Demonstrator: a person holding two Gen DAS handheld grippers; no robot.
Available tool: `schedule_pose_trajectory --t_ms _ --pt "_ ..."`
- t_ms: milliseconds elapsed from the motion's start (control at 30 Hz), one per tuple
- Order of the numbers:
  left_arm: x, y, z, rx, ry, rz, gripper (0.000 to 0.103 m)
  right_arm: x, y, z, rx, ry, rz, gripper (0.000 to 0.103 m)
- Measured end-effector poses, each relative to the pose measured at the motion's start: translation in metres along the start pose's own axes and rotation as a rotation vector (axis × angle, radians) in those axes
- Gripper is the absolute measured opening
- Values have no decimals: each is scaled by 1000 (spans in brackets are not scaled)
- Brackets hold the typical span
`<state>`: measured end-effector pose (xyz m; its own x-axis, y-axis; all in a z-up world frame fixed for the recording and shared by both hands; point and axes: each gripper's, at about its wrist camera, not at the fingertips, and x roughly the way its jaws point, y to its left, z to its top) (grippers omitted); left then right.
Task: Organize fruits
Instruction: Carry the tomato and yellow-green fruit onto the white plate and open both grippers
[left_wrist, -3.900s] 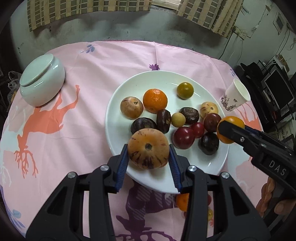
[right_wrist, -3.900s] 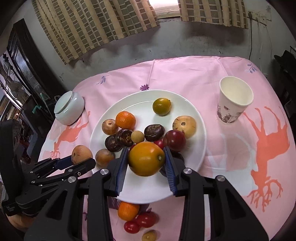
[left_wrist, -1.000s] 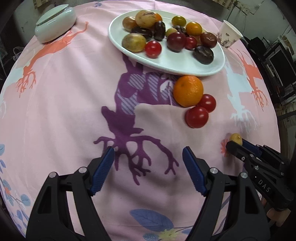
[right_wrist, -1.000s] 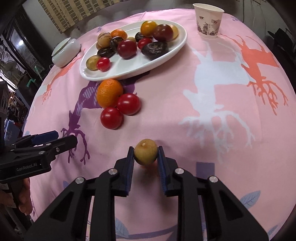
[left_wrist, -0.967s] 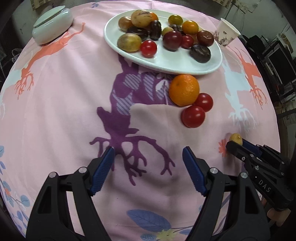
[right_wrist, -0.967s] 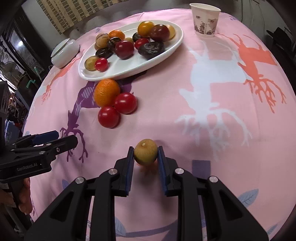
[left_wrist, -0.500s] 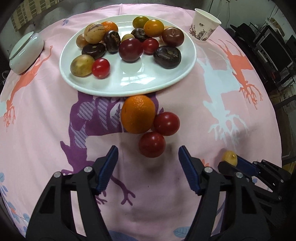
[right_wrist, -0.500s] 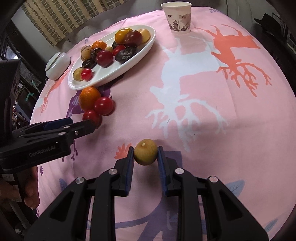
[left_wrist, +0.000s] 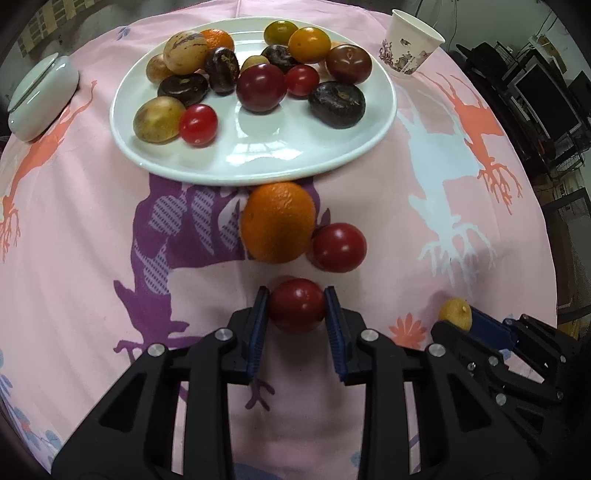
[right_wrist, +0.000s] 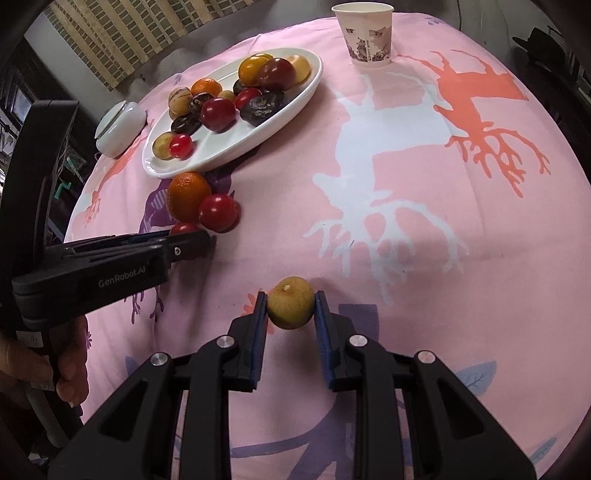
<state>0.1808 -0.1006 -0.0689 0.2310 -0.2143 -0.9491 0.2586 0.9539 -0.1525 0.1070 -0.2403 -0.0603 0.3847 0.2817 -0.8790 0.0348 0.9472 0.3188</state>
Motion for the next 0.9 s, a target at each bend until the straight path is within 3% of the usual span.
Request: schedule_pose_trajectory --t_ms 500,633,900 --pt "-60 54 -27 -112 -72 -18 30 -17 25 11 -42 -23 35 25" --pt "-78 55 -13 -91 -125 -13 30 -31 33 25 -56 -56 61 25" --pt "-99 58 40 -76 -234 -25 30 -49 50 87 -80 -164 117 25"
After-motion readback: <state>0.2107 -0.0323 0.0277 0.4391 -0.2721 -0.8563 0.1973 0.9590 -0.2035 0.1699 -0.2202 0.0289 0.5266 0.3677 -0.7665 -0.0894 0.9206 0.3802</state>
